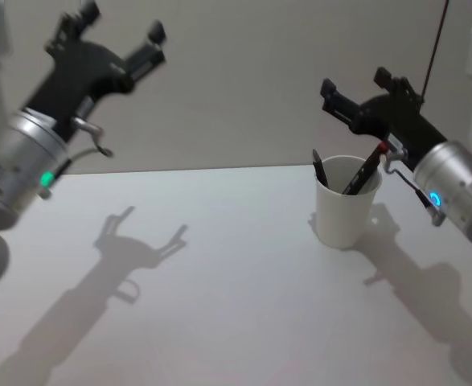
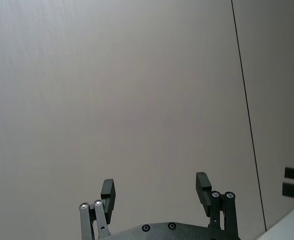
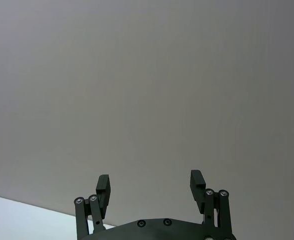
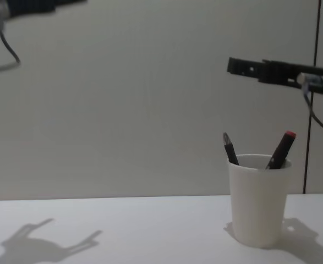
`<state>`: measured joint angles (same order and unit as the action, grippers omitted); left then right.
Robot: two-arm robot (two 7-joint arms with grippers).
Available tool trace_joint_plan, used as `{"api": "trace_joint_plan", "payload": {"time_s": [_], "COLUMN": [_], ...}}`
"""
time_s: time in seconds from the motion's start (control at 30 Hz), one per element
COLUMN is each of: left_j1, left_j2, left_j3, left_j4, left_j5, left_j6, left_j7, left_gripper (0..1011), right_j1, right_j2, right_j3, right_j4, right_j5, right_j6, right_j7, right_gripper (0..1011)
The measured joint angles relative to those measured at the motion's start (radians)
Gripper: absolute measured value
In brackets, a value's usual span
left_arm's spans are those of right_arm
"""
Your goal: Place the pen into the pen holder.
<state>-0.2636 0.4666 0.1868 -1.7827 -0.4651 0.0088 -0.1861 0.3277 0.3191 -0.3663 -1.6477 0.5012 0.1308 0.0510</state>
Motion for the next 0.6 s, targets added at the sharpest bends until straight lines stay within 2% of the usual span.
{"api": "trace_joint_plan", "payload": {"time_s": [0.1,0.13,0.37,0.6], "left_j1": [0.005,0.005,0.015,0.023], "left_j2": [-0.015,-0.015,-0.048,-0.073], "left_j3": [0.048,0.048,0.151,0.231], "left_j4": [0.028,0.028,0.088,0.136], "left_j5": [0.047,0.047,0.149,0.229], "left_j6": [0.001,0.001,0.003,0.004], "left_j7": [0.031,0.031,0.098,0.151], "left_gripper": [1001,1001,1001,1001], "right_j1": [-0.027,-0.035,-0.108,-0.167], "right_j2": [0.002,0.002,0.006,0.010], "right_j3": [0.011,0.014,0.044,0.069], "right_j4": [-0.009,-0.012,-0.037,-0.058], "right_j5": [-0.016,-0.021,-0.067,-0.104], "right_j6": [-0.008,-0.010,-0.031,-0.048], "right_j7": [0.001,0.001,0.005,0.007], "right_gripper": [1001,1001,1001,1001]}}
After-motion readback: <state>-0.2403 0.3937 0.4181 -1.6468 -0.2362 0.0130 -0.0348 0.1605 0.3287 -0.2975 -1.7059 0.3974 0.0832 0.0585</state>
